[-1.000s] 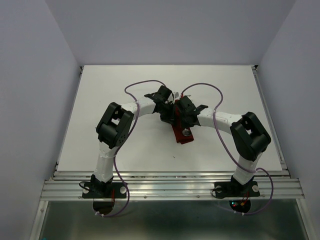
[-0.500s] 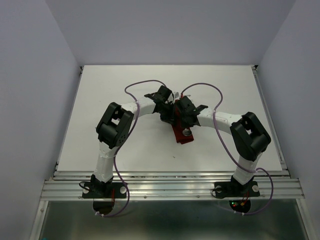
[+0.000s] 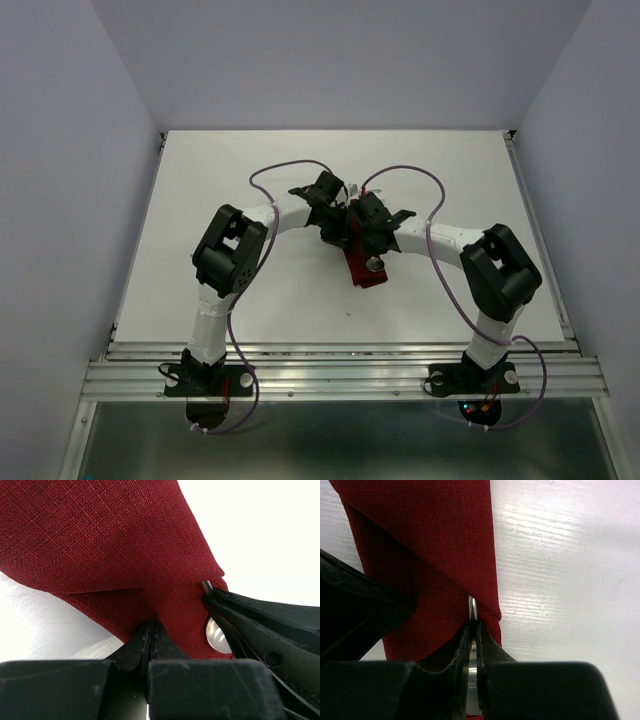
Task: Fold the napkin into a case and place the utensils inside
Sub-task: Insert the spoon into the folded napkin.
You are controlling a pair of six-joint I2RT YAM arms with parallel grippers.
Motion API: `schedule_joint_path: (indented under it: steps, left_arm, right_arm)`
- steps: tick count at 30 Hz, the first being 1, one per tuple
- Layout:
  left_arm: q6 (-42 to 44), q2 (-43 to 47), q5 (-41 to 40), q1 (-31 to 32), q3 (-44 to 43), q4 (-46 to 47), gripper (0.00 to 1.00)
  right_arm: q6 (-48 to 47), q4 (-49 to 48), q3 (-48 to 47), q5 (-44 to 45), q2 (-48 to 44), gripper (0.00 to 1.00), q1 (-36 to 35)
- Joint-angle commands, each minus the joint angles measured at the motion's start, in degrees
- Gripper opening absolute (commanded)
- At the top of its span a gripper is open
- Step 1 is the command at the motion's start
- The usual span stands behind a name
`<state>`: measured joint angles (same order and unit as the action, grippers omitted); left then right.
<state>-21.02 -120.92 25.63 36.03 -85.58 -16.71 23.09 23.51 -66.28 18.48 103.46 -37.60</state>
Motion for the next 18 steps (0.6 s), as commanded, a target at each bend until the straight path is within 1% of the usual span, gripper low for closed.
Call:
schedule_joint_path:
  steps: [1, 2, 3, 6, 8, 9, 14, 18]
  left_arm:
    - [1.42, 1.04, 0.21, 0.44, -0.2, -1.13, 0.0]
    - [1.42, 1.04, 0.21, 0.44, -0.2, -1.22, 0.0]
    - [1.42, 1.04, 0.21, 0.44, -0.37, -1.22, 0.0]
    - [1.33, 1.22, 0.12, 0.44, -0.46, -1.39, 0.0]
    - [1.24, 1.65, -0.48, 0.44, -0.46, -1.48, 0.0]
    - [1.07, 1.92, -0.93, 0.44, -0.46, -1.48, 0.03]
    - [1.15, 3.76, -3.3, 0.44, -1.87, -3.15, 0.12]
    - [1.68, 5.52, -4.97, 0.62, -3.1, -5.0, 0.21]
  right_arm:
    - [-0.77, -2.06, -1.22, 2.79, -1.95, 0.06, -0.45]
    - [-0.68, -2.06, -1.22, 2.62, -1.95, 0.09, -0.45]
    - [-0.59, -2.06, -1.13, 2.18, -2.21, 0.18, -0.45]
    - [-0.24, -2.06, -1.04, 2.0, -2.65, 0.32, -0.45]
    - [-0.07, -2.06, -0.78, 2.09, -3.61, 0.36, -0.45]
    - [-0.15, -2.06, -0.69, 2.17, -4.05, 0.37, -0.45]
    - [0.55, -1.54, 0.8, 3.05, -7.83, 0.46, -0.45]
    - [1.34, -1.1, 3.34, 3.93, -12.66, 0.54, 0.07]
